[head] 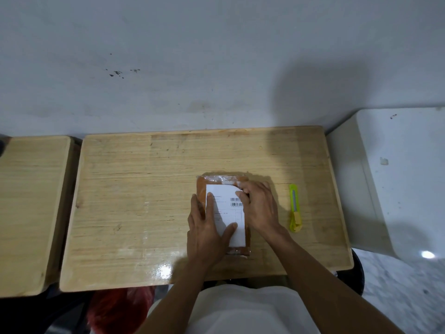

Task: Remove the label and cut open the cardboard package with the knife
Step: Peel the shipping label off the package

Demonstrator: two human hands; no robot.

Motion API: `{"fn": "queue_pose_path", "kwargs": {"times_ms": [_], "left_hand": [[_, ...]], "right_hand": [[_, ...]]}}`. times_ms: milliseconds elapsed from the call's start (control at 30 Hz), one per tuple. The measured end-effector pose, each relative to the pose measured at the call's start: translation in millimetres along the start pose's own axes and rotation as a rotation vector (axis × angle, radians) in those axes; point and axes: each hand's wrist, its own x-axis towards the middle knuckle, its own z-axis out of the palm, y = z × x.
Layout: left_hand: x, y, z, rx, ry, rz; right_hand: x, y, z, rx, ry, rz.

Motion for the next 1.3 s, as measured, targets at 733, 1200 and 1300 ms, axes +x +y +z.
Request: {"fn": "queue_pose_path", "kwargs": {"times_ms": [733,1200,1300], "left_hand": [[-4.5,-9.4,-5.0,-0.15,-0.006,0.026],[-20.2,-30.0,0.4,-0.177,-0.057,0.089],[-19.3,-32.0,1.4,-0.173,-0.036,0.122]], "right_hand": [[-21.9,-7.6,-25.7,0.253,-0.171,0.067],[-15.2,-0.2,-49.3,0.093,-0.377,-0.117],[-11.2,9.8,-52.7,0.225,-0.466,-0.1]]}}
